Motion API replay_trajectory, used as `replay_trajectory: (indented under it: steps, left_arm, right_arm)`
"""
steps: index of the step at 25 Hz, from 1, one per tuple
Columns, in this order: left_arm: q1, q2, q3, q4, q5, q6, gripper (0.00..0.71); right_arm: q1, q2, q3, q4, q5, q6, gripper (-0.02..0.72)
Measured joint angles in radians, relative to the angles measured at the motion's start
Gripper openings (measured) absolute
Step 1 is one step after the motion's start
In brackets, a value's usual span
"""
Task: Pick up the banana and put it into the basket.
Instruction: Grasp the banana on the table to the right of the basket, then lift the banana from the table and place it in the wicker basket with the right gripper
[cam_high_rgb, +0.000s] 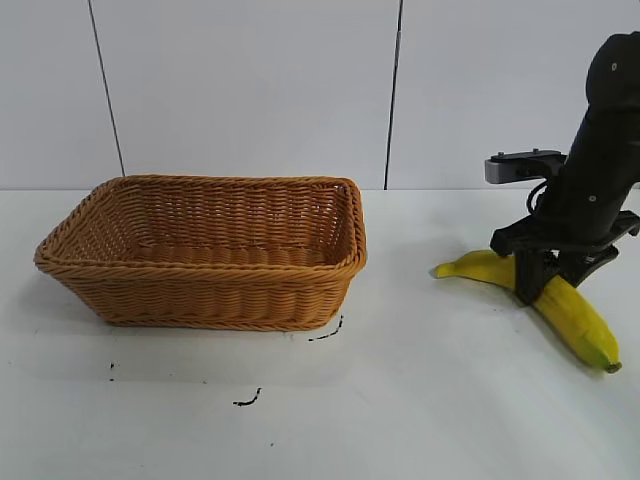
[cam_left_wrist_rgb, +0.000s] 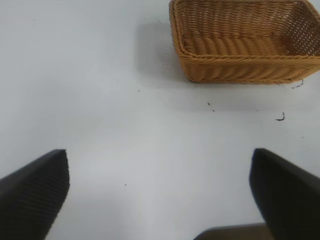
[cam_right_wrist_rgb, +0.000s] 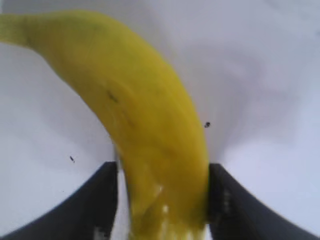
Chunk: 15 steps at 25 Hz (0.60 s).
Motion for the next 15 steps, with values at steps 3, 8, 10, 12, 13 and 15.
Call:
replay_trajectory:
  steps: [3, 8, 10, 12, 13, 15]
  left_arm:
    - [0.000, 0.000, 0.000, 0.000, 0.000, 0.000, 0.695]
    - [0.000, 0.000, 0.000, 0.000, 0.000, 0.000, 0.695]
    - [0.000, 0.000, 0.000, 0.000, 0.000, 0.000, 0.695]
    - [0.000, 0.000, 0.000, 0.000, 0.000, 0.000, 0.695]
    - [0.000, 0.000, 0.000, 0.000, 0.000, 0.000, 0.695]
    - [0.000, 0.000, 0.000, 0.000, 0.000, 0.000, 0.695]
  right_arm:
    - [0.000, -0.054, -0.069, -0.001, 0.081, 0.025, 0.320]
    - [0.000, -0.133, -0.231, -0.001, 0.260, 0.052, 0.320]
    - [0.000, -0.139, -0.301, 0.003, 0.308, 0.052, 0.320]
    - [0.007, -0.139, -0.351, 0.003, 0.325, 0.052, 0.320]
    - [0.012, -0.139, -0.373, 0.003, 0.327, 0.052, 0.320]
    - [0.039, -0.137, -0.412, -0.001, 0.325, 0.043, 0.320]
